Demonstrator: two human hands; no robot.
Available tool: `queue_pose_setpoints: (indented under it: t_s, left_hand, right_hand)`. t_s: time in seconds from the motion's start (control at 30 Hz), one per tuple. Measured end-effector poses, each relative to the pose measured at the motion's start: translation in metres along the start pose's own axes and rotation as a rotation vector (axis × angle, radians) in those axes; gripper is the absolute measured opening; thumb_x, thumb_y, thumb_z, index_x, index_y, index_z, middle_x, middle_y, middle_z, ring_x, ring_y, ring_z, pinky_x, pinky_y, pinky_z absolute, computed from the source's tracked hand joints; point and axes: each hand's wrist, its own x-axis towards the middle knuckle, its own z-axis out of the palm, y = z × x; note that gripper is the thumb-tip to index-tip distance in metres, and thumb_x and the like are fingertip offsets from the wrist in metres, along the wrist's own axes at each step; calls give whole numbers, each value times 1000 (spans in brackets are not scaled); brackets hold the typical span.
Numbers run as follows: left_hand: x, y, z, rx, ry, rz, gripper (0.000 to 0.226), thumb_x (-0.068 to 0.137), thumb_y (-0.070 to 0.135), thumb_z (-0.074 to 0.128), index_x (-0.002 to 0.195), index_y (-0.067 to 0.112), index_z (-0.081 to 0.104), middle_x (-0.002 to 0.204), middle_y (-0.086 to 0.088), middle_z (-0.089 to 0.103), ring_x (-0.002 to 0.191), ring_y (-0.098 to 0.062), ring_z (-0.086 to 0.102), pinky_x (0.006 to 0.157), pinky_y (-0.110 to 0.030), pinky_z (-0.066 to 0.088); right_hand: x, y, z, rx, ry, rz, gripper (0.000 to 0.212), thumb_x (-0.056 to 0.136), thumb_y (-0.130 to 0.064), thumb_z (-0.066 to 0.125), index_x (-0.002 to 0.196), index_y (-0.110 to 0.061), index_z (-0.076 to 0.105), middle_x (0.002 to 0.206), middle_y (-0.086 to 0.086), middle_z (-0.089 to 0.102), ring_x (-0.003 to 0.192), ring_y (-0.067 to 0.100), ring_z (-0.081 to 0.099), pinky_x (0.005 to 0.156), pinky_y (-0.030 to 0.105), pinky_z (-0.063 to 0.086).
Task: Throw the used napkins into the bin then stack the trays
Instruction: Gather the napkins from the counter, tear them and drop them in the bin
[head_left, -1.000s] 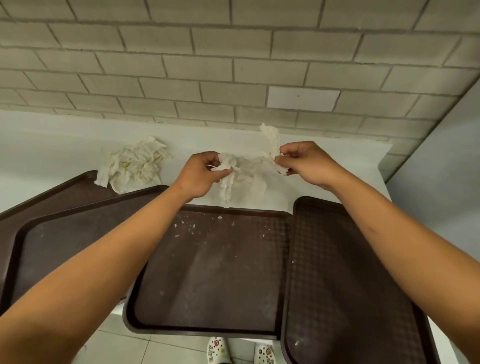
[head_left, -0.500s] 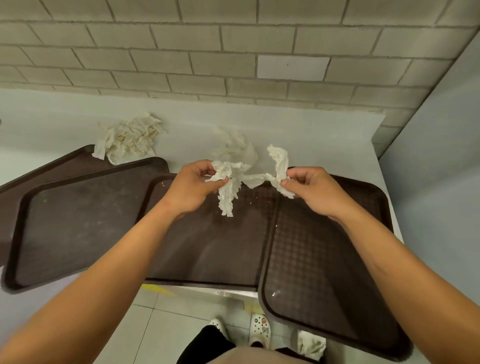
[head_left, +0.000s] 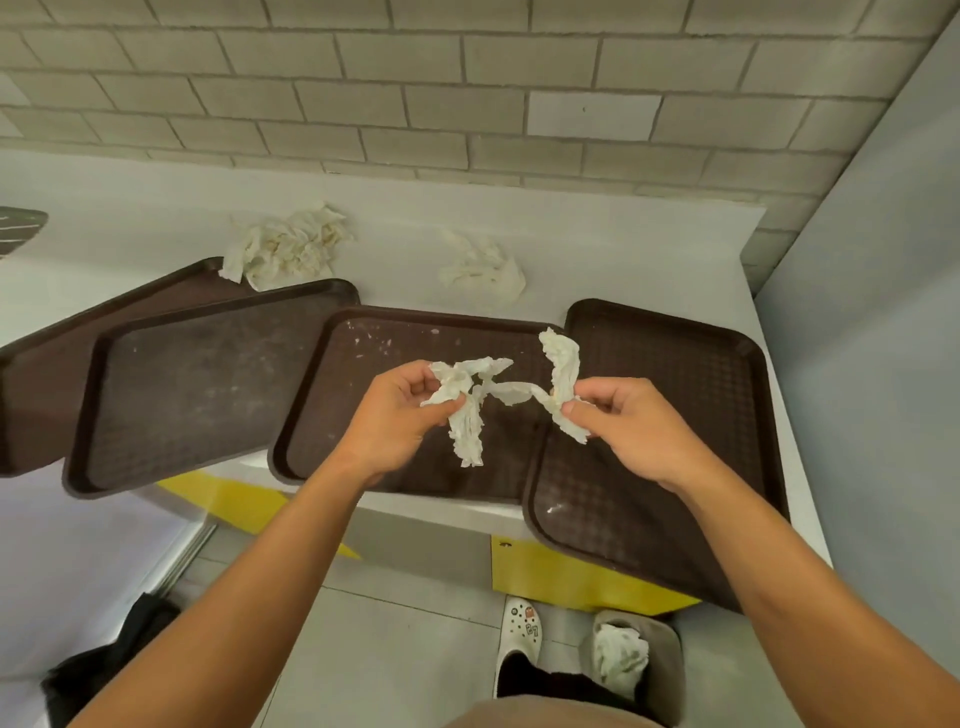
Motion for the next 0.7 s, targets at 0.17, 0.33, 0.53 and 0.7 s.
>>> queue_pose_setpoints:
  t_s: [0.17,0.33,0.53,0.7]
  left_hand:
    - [-52,-9,5,-17,3,2,20,87,0,72,95,-12,59,91,-12,73,88,-21,70,85,-45,56]
    - [-111,-24,9,-18,12,2,17,86,-3,71,96,-12,60,88,-2,73,84,-13,67,76,-28,56]
    - [-172,-48,22,-78,32,-77,16,85,-2,72,100,-4,65,98,-12,74,92,-19,69,90,-39,55]
    - [-205,-76,48,-89,29,-141,19,86,-6,69,105,-3,67,97,-11,75,87,-15,72,77,-26,57]
  right_hand:
    - [-52,4,28,29,17,-1,12,96,-26,66,97,-20,77,81,20,64,71,12,55,75,32,47]
    - [-111,7,55,84,5,6,21,98,-18,65,81,-27,75,67,-3,52,62,7,45,61,16,42]
    - [-165,34,78,80,-48,53,14,94,-33,67,94,-22,77,76,17,57,73,17,48,71,36,43]
    - [-193,66,94,94,-34,132,8,94,-25,71,90,-21,76,75,-1,56,70,10,47,68,28,42]
